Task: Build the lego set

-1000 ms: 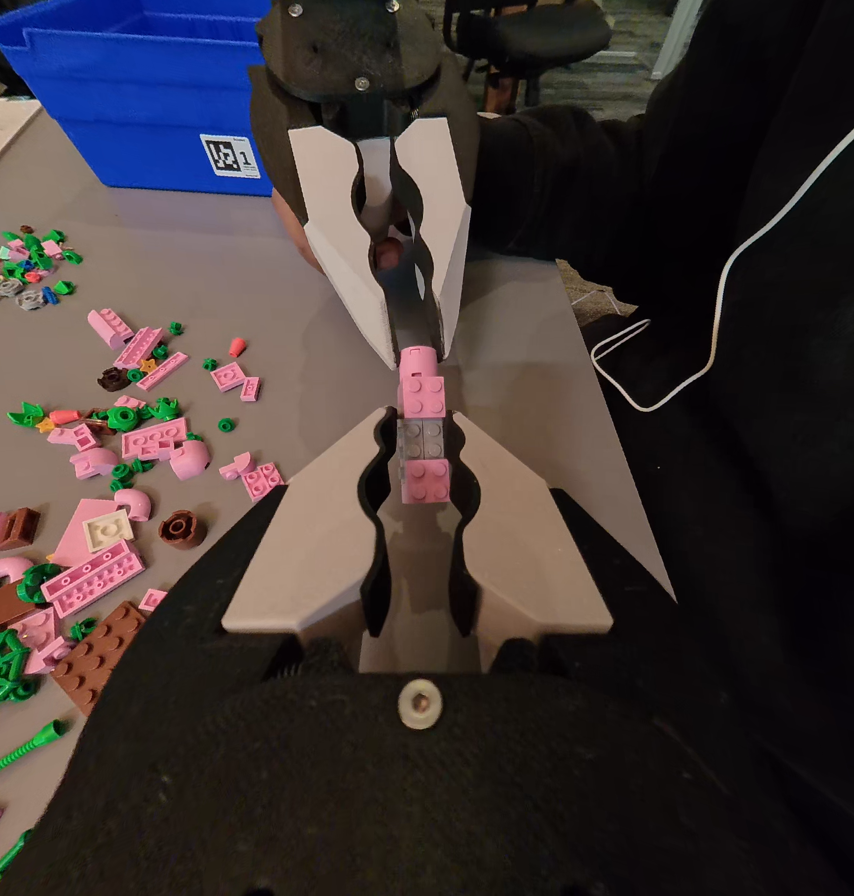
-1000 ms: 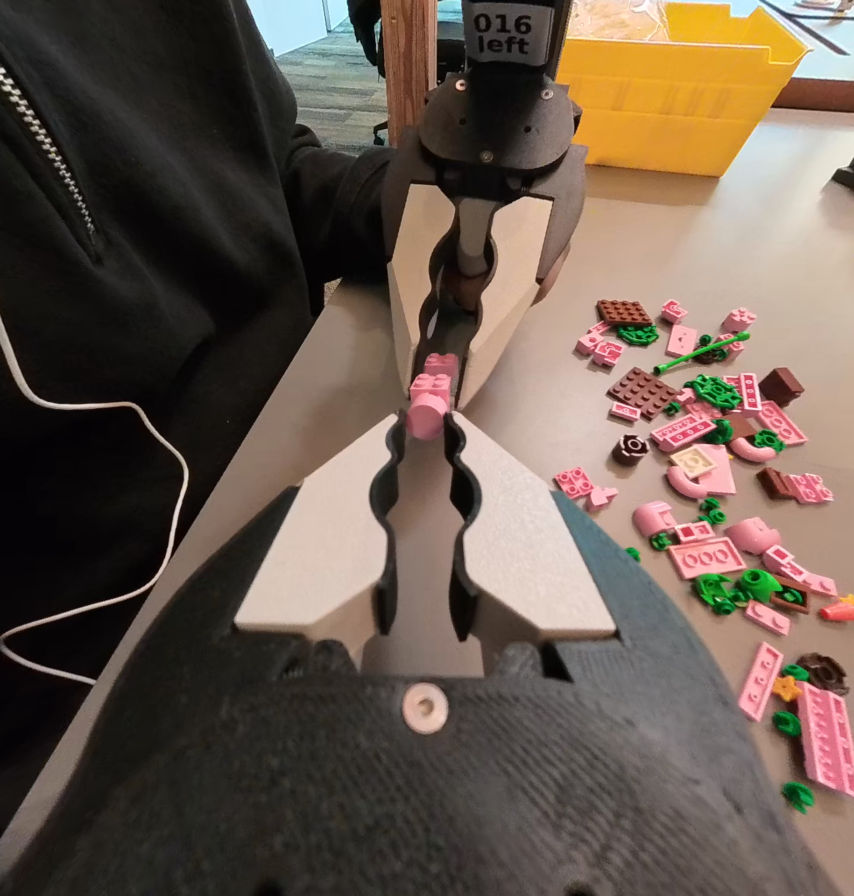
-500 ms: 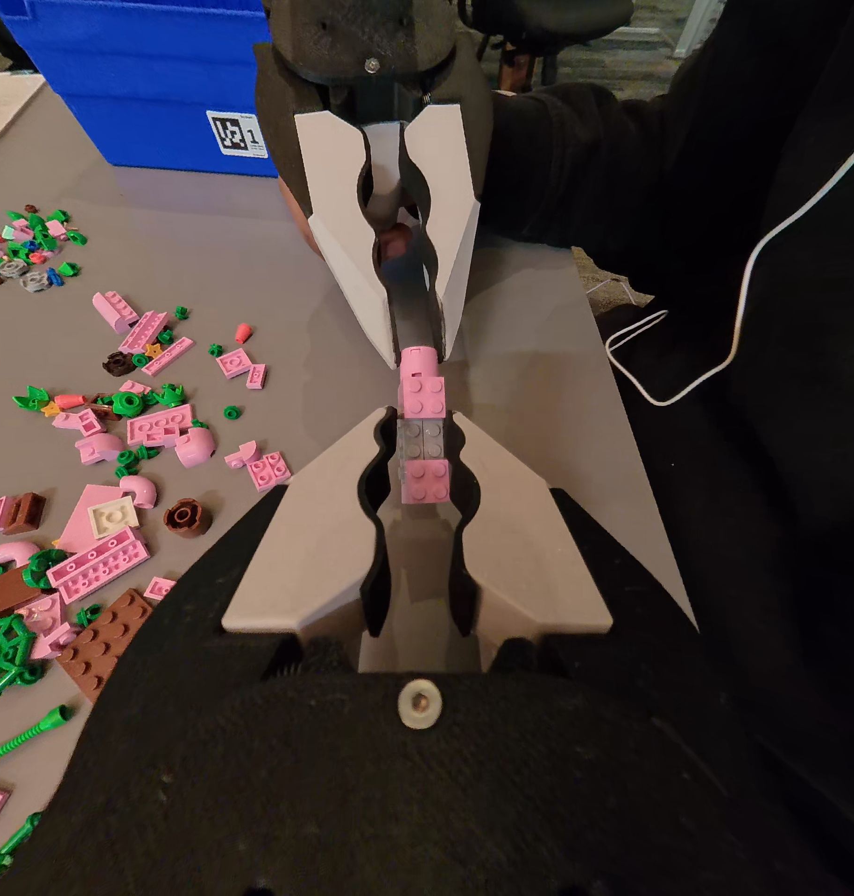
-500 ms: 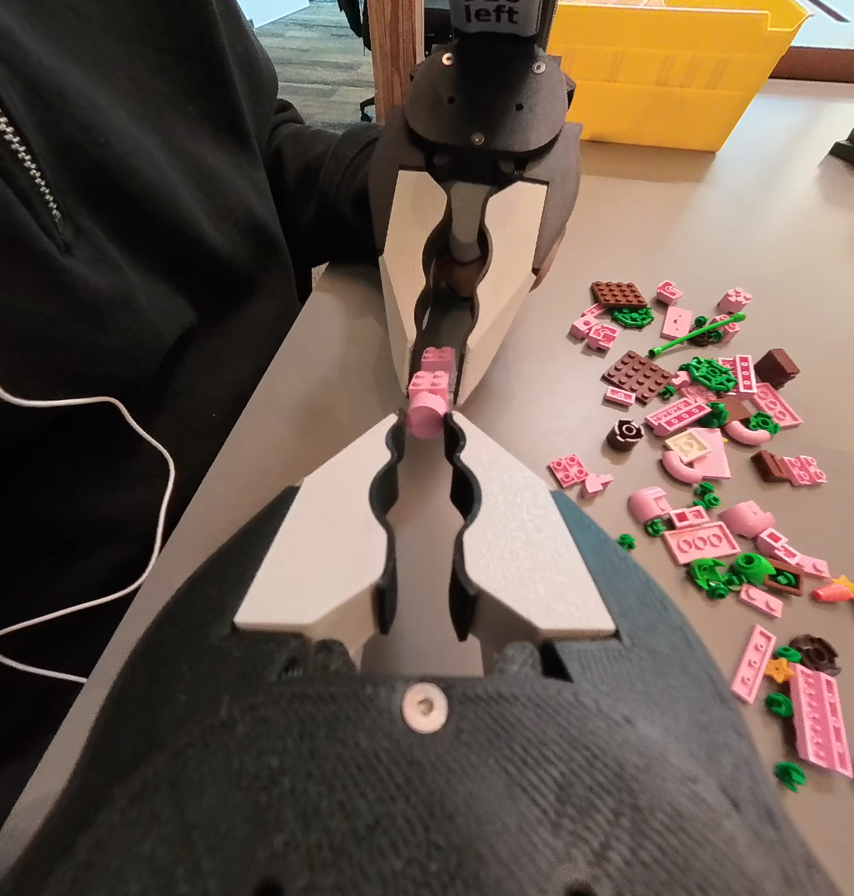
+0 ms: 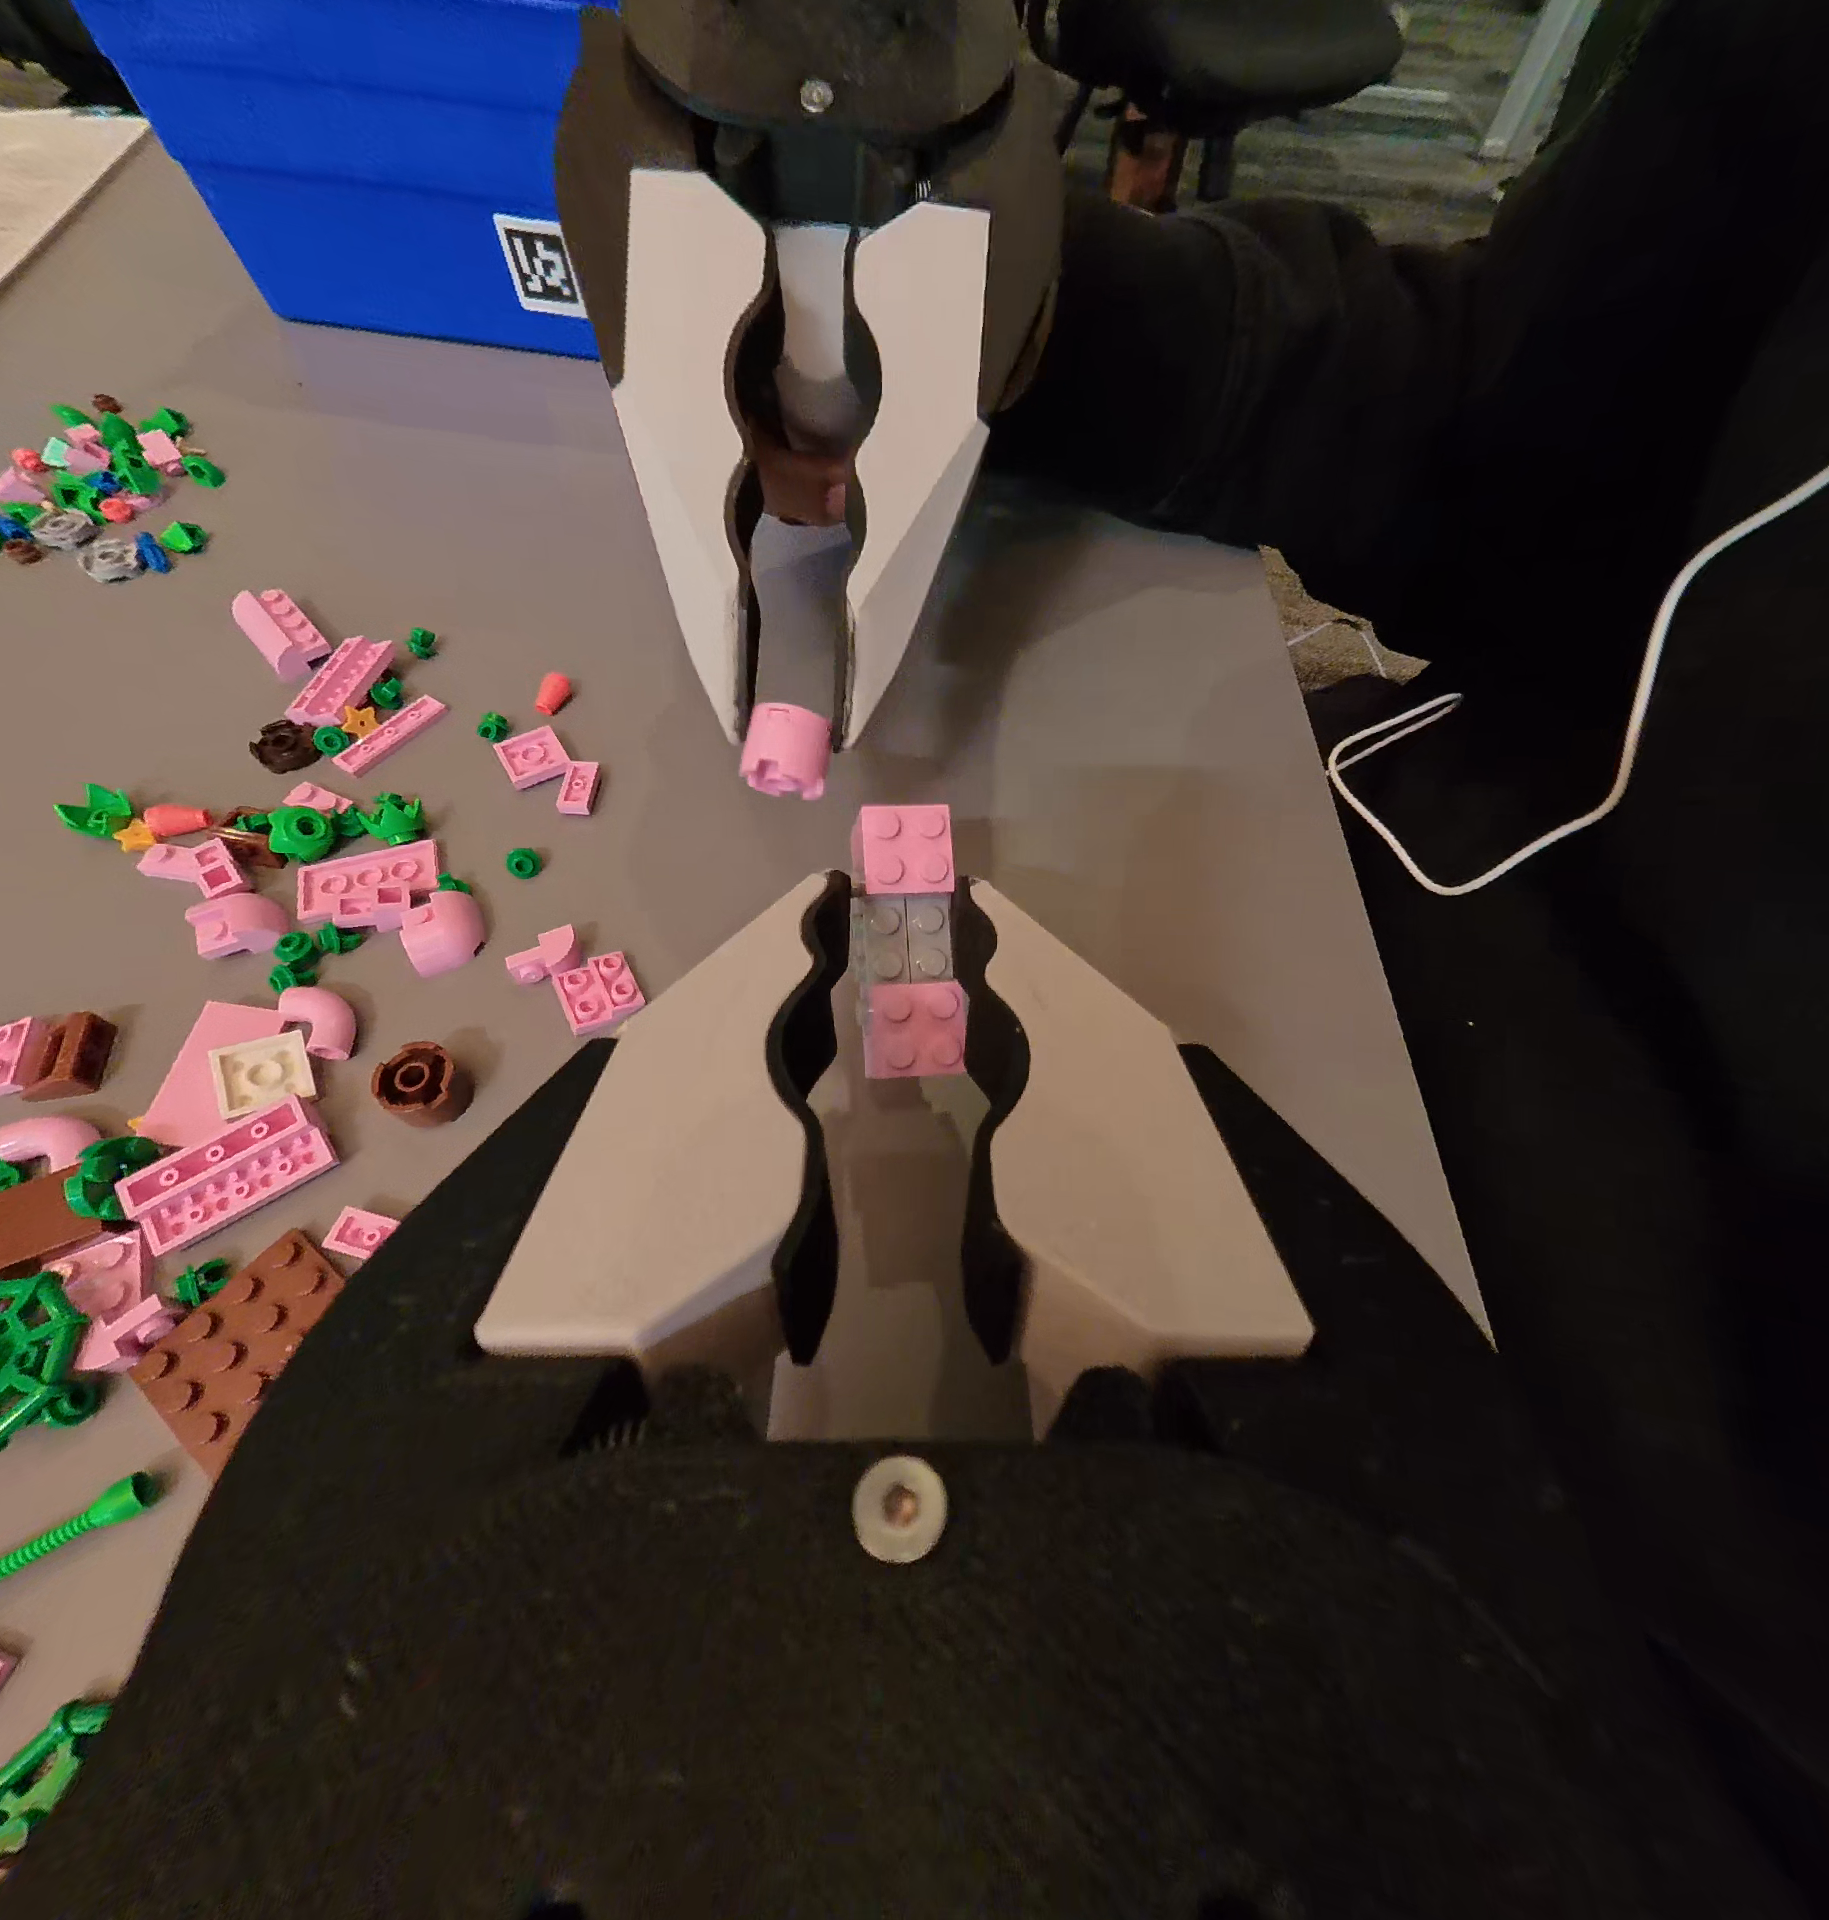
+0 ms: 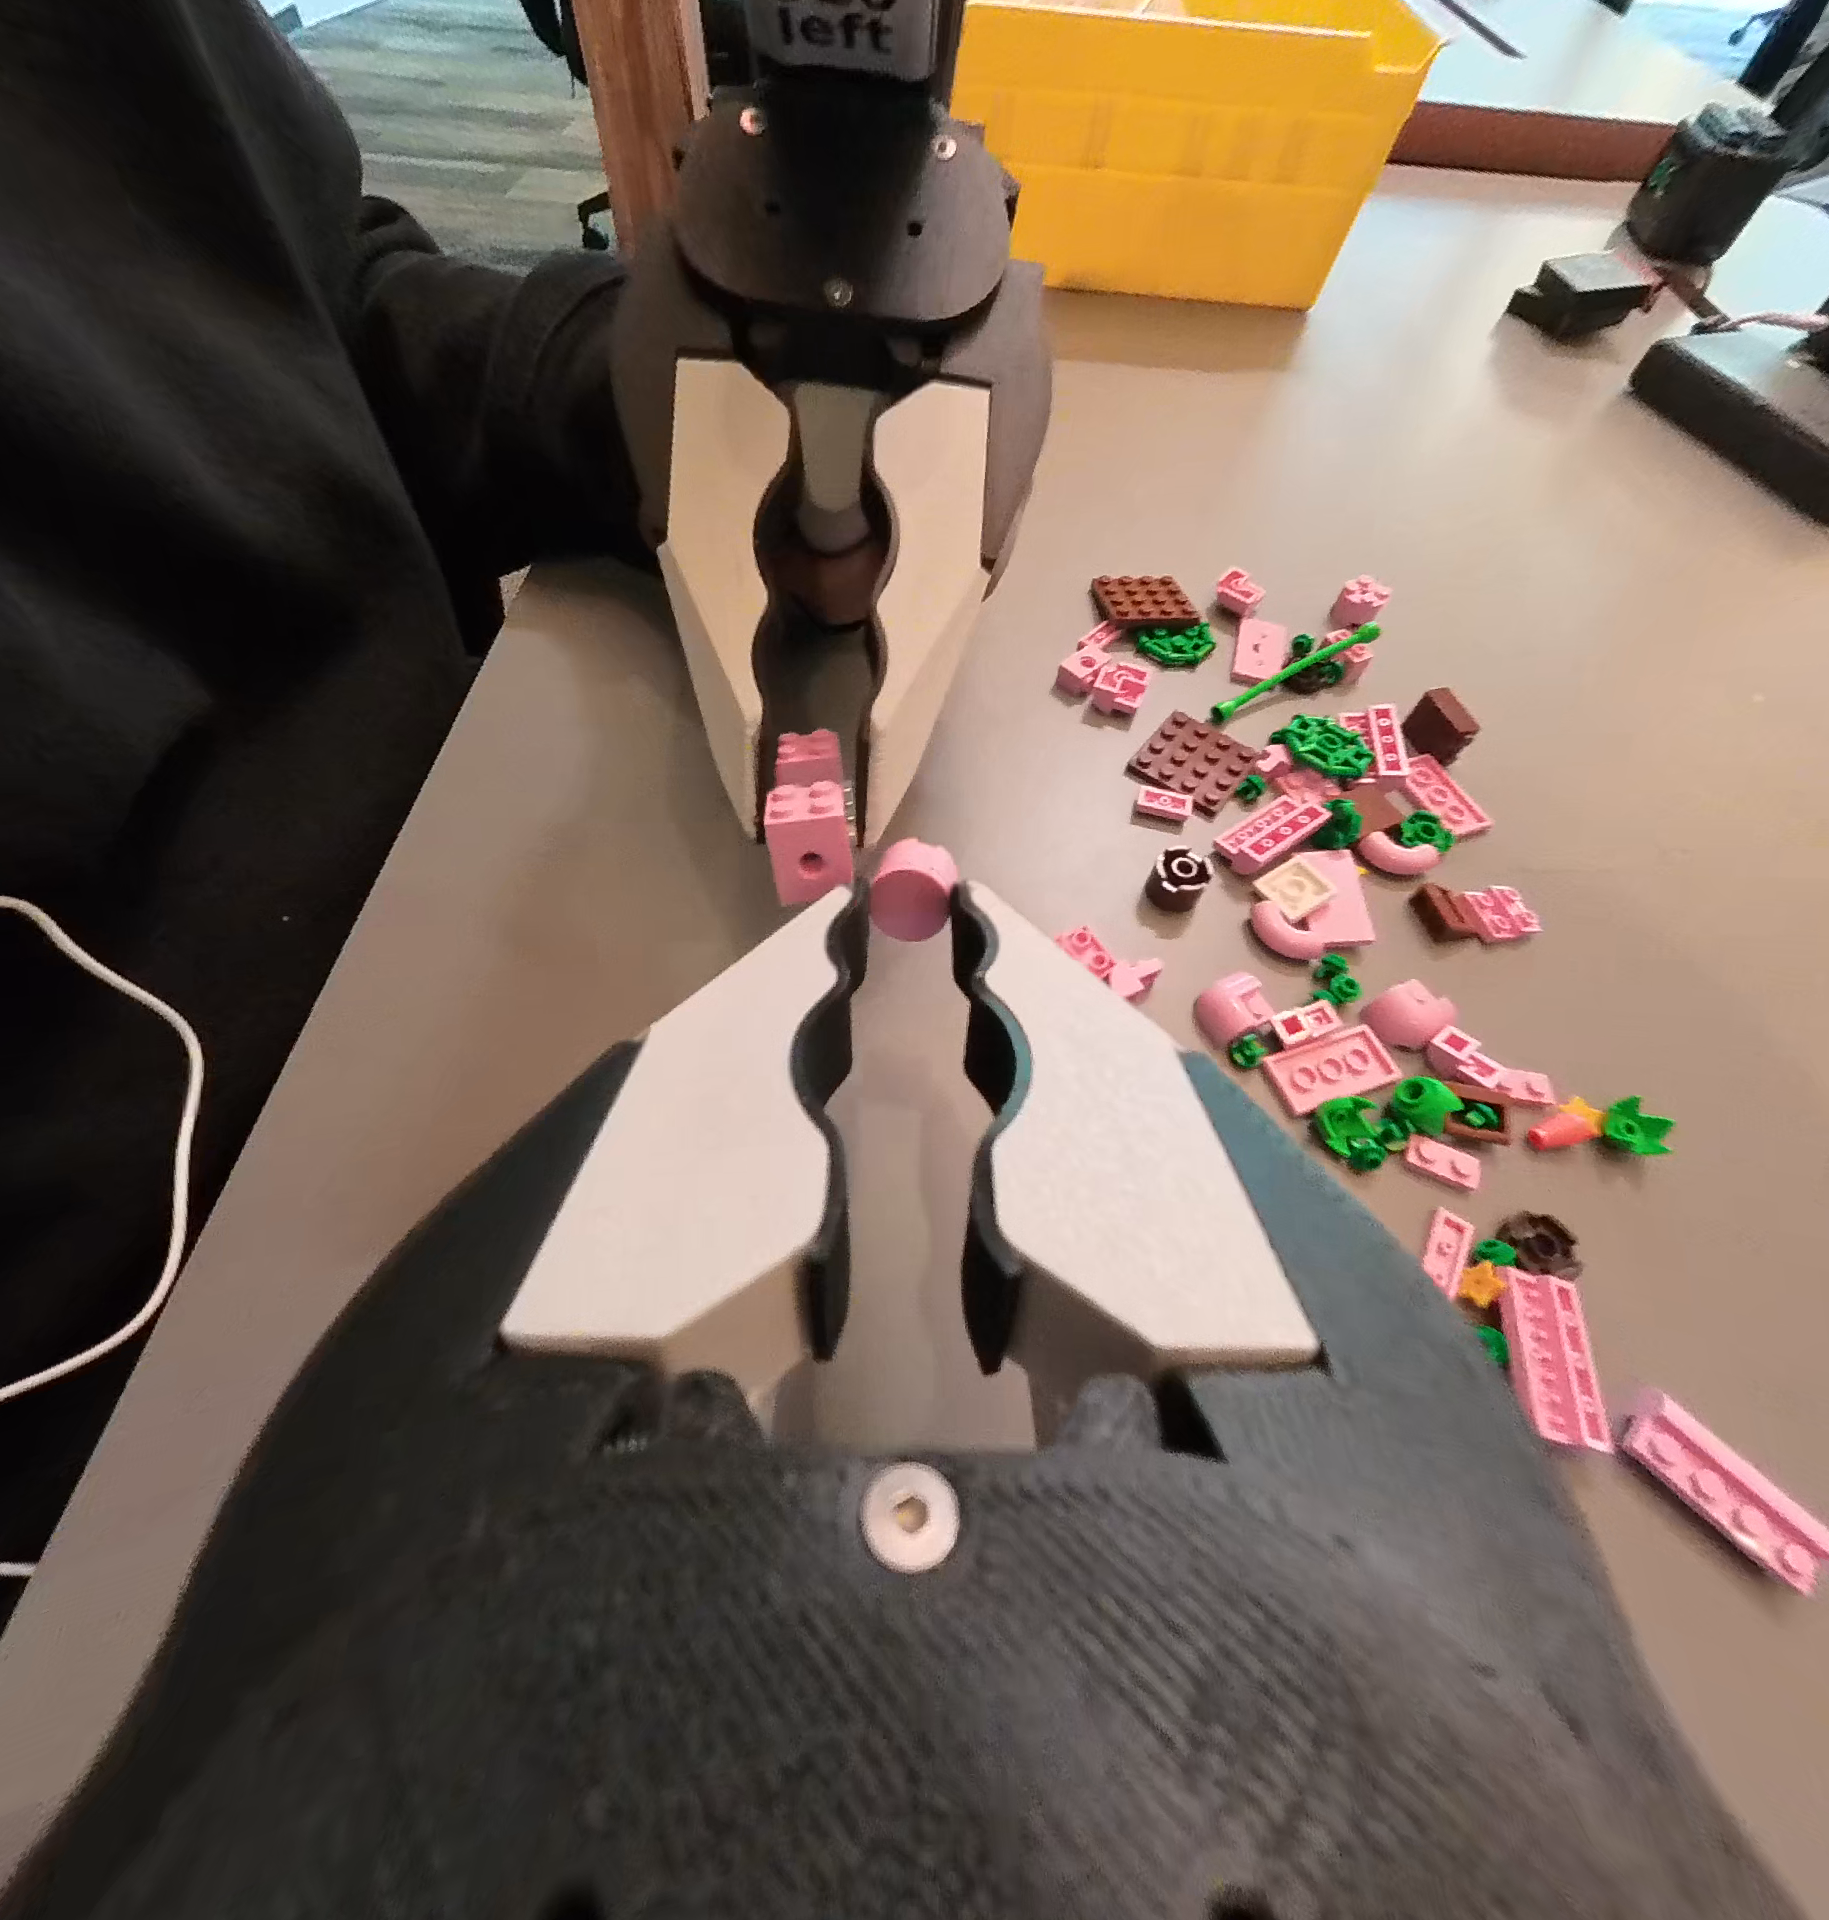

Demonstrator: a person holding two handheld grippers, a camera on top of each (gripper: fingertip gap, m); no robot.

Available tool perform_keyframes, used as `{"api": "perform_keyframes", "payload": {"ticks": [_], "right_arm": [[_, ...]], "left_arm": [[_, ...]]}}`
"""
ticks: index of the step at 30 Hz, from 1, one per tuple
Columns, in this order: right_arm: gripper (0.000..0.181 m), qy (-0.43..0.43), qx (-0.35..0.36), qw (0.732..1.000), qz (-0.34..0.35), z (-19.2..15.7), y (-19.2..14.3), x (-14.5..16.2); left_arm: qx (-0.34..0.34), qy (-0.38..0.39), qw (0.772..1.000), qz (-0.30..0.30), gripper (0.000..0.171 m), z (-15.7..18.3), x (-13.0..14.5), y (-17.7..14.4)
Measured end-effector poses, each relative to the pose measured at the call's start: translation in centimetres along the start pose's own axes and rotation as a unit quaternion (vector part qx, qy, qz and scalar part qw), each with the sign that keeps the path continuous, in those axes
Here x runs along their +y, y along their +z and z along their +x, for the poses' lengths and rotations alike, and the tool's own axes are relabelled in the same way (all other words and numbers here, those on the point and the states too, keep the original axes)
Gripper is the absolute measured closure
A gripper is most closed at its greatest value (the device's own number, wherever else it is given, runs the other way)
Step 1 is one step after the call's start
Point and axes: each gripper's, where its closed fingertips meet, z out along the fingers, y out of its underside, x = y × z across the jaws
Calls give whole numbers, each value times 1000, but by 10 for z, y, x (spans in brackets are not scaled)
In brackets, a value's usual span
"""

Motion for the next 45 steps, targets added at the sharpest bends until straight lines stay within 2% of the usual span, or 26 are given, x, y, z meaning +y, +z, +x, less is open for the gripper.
{"api": "perform_keyframes", "payload": {"ticks": [18,27,35,45], "right_arm": [[167,-7,13,1000,3,3,2,-2],[167,-4,19,1000,7,6,1,-3],[167,-1,15,1000,2,5,2,-1],[167,8,1,999,-44,3,1,16]], "left_arm": [[-11,-15,999,-40,155,-4,11,7],[-29,-2,995,-96,155,-6,25,17],[-27,-12,994,-106,155,-7,28,18],[-18,-34,994,-104,155,-7,28,17]]}}
